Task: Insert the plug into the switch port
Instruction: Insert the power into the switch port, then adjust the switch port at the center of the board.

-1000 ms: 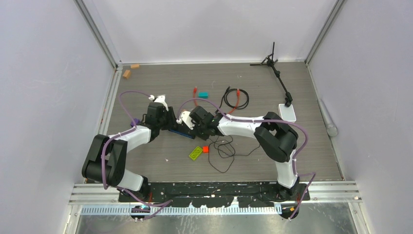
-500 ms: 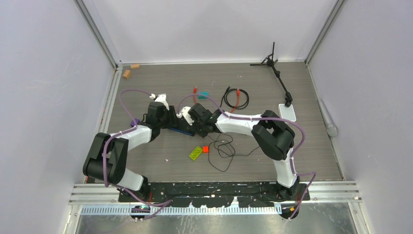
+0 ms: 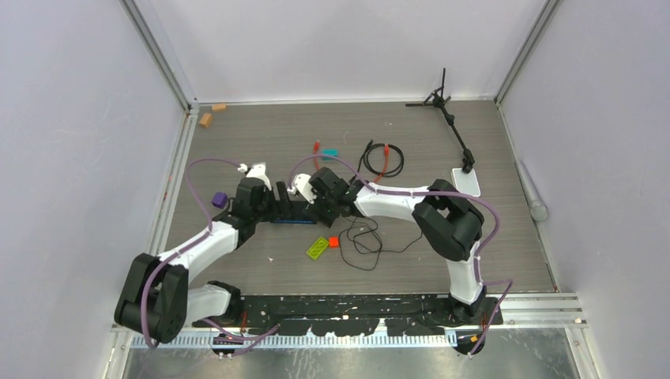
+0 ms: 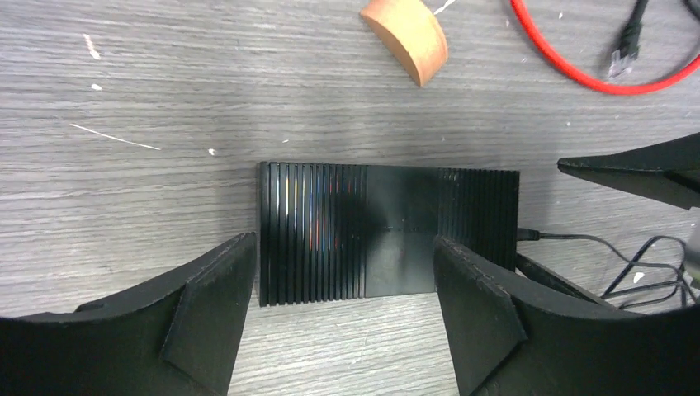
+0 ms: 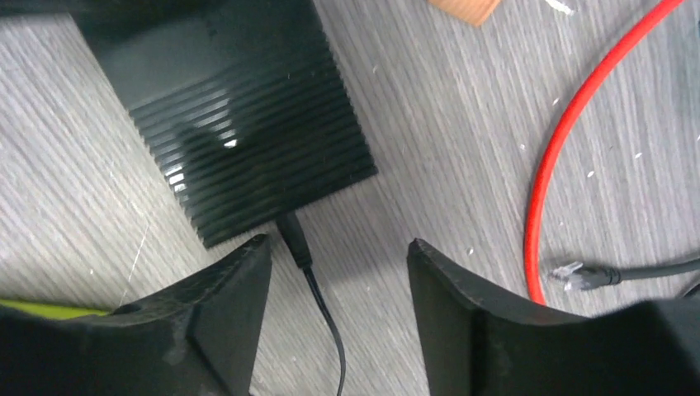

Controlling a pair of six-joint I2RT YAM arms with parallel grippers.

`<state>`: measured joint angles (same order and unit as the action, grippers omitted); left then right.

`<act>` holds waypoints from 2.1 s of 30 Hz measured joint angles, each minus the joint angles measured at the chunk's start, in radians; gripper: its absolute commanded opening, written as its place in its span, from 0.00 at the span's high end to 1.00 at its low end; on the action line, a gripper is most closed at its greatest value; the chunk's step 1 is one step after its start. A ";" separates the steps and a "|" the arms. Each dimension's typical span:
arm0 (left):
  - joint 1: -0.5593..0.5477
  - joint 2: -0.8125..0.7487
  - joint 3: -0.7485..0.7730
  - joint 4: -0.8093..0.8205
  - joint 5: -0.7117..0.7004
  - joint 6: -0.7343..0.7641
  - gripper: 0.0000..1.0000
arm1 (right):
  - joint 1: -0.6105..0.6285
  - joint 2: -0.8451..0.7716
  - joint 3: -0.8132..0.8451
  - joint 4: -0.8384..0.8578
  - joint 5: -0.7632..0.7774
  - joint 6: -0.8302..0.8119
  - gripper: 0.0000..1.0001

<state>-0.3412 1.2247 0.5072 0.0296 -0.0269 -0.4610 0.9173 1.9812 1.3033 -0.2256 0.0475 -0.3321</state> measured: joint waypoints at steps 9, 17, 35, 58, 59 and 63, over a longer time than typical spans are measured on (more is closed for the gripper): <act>-0.004 -0.129 -0.022 -0.021 -0.089 -0.031 0.17 | -0.084 -0.146 -0.100 -0.008 -0.055 0.139 0.24; -0.004 -0.129 -0.022 -0.037 -0.112 -0.033 0.17 | -0.099 -0.233 -0.092 -0.044 0.007 0.477 0.45; -0.004 -0.129 -0.022 -0.043 -0.139 -0.033 0.19 | 0.020 -0.143 -0.092 -0.030 0.171 0.883 0.45; -0.003 0.287 0.327 -0.068 -0.123 0.002 0.44 | 0.011 -0.143 -0.143 0.032 0.055 0.941 0.72; -0.003 0.309 0.339 -0.074 -0.118 0.003 0.45 | 0.011 -0.138 -0.143 0.032 0.056 0.941 0.73; -0.003 0.362 0.353 -0.115 -0.101 0.004 0.46 | 0.001 -0.108 -0.143 0.035 0.055 0.941 0.75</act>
<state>-0.3447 1.5864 0.8600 -0.0853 -0.1276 -0.4568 0.9180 1.8736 1.1599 -0.1905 0.1024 0.6090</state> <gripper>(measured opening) 0.544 0.265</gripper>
